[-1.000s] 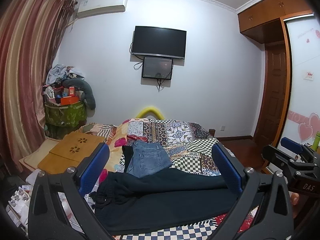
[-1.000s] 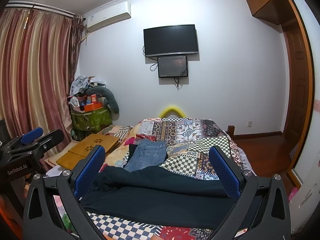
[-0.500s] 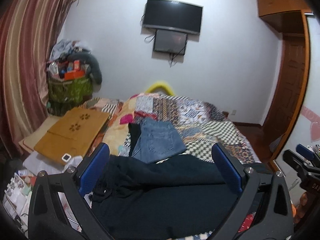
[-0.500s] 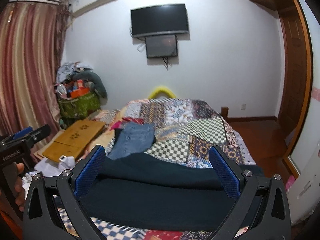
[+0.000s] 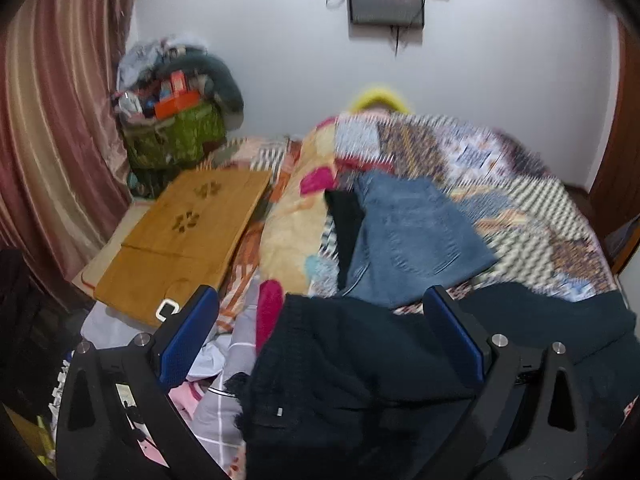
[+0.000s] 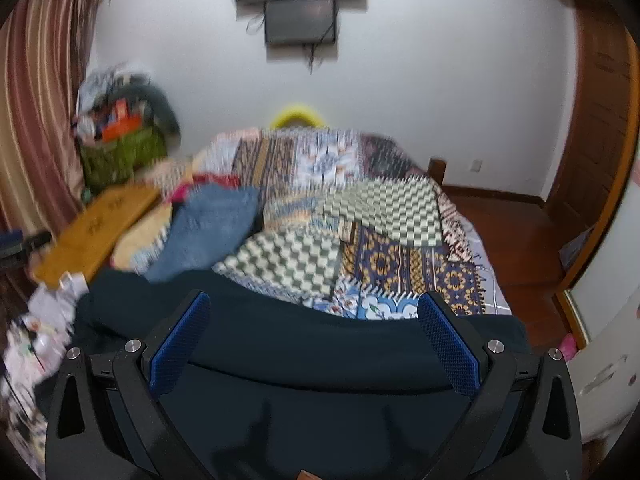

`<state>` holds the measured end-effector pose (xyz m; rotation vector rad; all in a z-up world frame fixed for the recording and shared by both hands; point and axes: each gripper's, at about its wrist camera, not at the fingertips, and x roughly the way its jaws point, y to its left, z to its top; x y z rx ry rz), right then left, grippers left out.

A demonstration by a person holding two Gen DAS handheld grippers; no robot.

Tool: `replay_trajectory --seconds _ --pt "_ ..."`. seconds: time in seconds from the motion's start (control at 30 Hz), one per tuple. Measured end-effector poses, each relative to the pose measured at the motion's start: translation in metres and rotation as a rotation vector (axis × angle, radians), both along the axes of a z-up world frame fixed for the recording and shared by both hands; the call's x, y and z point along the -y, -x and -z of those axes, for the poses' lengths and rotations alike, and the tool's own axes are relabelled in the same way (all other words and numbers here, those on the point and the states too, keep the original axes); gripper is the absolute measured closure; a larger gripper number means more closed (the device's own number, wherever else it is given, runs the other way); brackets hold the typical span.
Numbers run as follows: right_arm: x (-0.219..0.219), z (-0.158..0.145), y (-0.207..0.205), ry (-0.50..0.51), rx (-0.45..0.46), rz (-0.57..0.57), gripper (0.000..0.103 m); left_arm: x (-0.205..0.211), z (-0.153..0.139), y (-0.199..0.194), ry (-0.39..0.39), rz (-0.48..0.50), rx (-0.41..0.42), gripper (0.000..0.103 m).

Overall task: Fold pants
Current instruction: 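Lower both grippers onto the dark teal pants and grasp its edge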

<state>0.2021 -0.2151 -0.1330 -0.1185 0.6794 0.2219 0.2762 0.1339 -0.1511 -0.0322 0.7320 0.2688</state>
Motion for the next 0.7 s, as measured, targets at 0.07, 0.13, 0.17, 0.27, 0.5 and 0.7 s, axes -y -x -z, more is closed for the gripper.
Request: replay_trajectory --seconds 0.07,0.13,0.17,0.27,0.5,0.7 --pt "0.0 0.01 -0.014 0.023 -0.044 -0.028 0.0 -0.011 0.013 -0.016 -0.002 -0.01 -0.059 0.0" --pt "-0.001 0.023 -0.026 0.051 -0.091 -0.058 0.0 -0.025 0.03 -0.034 0.003 -0.011 -0.12 0.0" --pt "0.0 0.028 -0.034 0.057 -0.106 -0.068 0.0 -0.029 0.038 -0.04 0.006 -0.01 -0.146 0.0" --pt "-0.002 0.042 -0.052 0.074 -0.143 -0.087 0.0 -0.038 0.064 -0.059 0.023 0.008 -0.229 0.001" --pt "-0.013 0.071 -0.087 0.079 -0.235 -0.163 0.002 -0.044 0.113 -0.095 0.074 0.04 -0.377 0.011" --pt "-0.024 0.093 -0.121 0.084 -0.334 -0.235 0.01 -0.061 0.147 -0.128 0.18 -0.006 -0.474 0.017"
